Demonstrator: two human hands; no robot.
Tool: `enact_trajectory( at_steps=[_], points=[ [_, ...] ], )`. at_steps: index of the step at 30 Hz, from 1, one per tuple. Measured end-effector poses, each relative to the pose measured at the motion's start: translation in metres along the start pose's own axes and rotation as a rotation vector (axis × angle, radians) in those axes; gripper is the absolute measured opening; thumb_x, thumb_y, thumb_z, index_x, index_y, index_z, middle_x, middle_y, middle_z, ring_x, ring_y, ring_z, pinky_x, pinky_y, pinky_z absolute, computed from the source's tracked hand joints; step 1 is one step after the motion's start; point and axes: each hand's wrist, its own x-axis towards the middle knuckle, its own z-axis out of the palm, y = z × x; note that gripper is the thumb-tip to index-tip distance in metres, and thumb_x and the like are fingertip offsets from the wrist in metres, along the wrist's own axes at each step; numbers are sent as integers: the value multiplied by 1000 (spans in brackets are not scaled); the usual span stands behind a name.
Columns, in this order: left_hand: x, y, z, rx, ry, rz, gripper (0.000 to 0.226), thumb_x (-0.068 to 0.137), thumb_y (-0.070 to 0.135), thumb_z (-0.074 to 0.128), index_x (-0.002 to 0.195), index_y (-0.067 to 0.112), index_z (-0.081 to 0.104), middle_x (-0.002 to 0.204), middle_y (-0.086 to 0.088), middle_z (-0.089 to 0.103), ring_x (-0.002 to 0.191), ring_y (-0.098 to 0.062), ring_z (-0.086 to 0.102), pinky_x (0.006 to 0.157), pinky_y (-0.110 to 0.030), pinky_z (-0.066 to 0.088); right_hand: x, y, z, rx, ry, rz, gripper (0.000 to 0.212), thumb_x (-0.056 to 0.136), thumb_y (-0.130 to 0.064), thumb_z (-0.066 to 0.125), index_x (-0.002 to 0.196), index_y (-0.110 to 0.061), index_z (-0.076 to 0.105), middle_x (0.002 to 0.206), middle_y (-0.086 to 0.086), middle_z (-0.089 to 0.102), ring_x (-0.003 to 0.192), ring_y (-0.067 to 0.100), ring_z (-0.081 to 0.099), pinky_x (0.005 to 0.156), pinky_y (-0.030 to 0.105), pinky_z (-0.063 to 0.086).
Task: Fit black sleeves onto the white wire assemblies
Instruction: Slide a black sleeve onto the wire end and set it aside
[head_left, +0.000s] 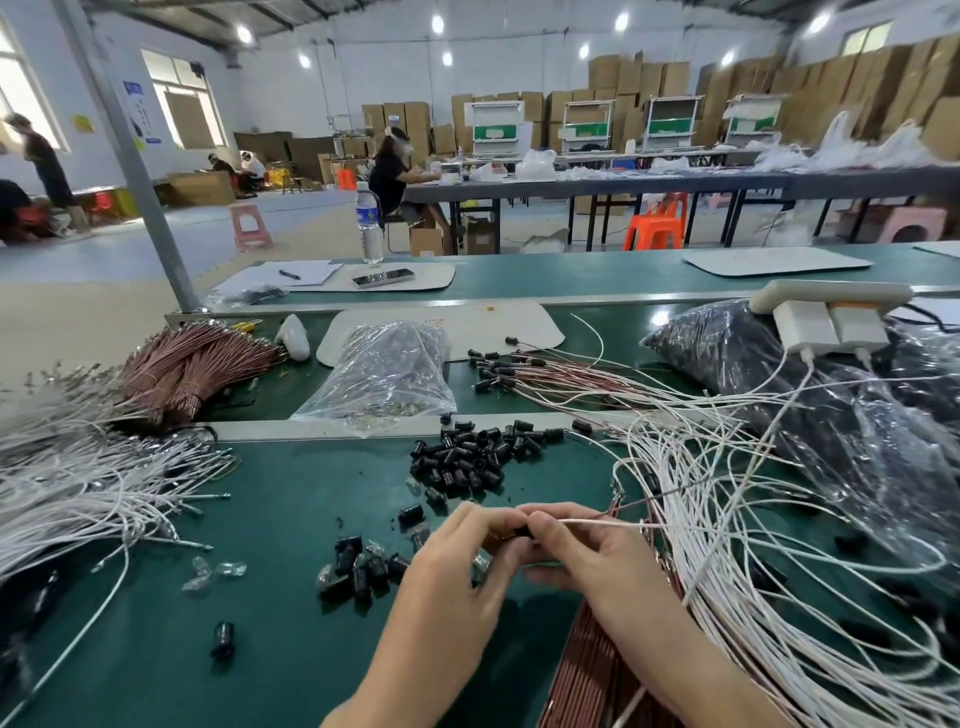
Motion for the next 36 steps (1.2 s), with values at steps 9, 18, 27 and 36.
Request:
enact_trajectory(
  at_steps=[9, 18, 27, 36],
  points=[
    [-3, 0, -8, -11, 8, -28, 19, 94, 58, 52, 111, 49, 56, 102, 24, 63, 98, -4, 63, 79, -9, 45, 2, -3, -3, 208, 120, 47, 36, 71, -42, 76, 95, -16, 82, 96, 15, 77, 85, 20, 75, 69, 20, 58],
    [-1, 3, -4, -47, 13, -104, 10, 94, 46, 58, 93, 39, 65, 89, 22, 69, 86, -3, 66, 73, -11, 46, 2, -2, -1, 182, 54, 50, 35, 73, -44, 75, 94, -17, 82, 90, 12, 78, 77, 17, 73, 67, 20, 58],
    [-2, 13, -3, -225, -8, -220, 14, 95, 32, 65, 82, 30, 68, 73, 11, 69, 65, -5, 60, 62, -18, 47, 0, 3, -2, 204, -36, 34, 44, 65, -48, 92, 98, -23, 77, 92, 9, 76, 85, 18, 73, 74, 23, 58],
    [-3, 13, -4, -227, -29, -199, 18, 91, 55, 51, 90, 43, 64, 79, 7, 68, 72, -13, 63, 69, -32, 51, -3, -2, -4, 119, 46, -12, 22, 71, -29, 81, 93, -28, 76, 76, 6, 72, 71, 15, 68, 67, 21, 55]
  ],
)
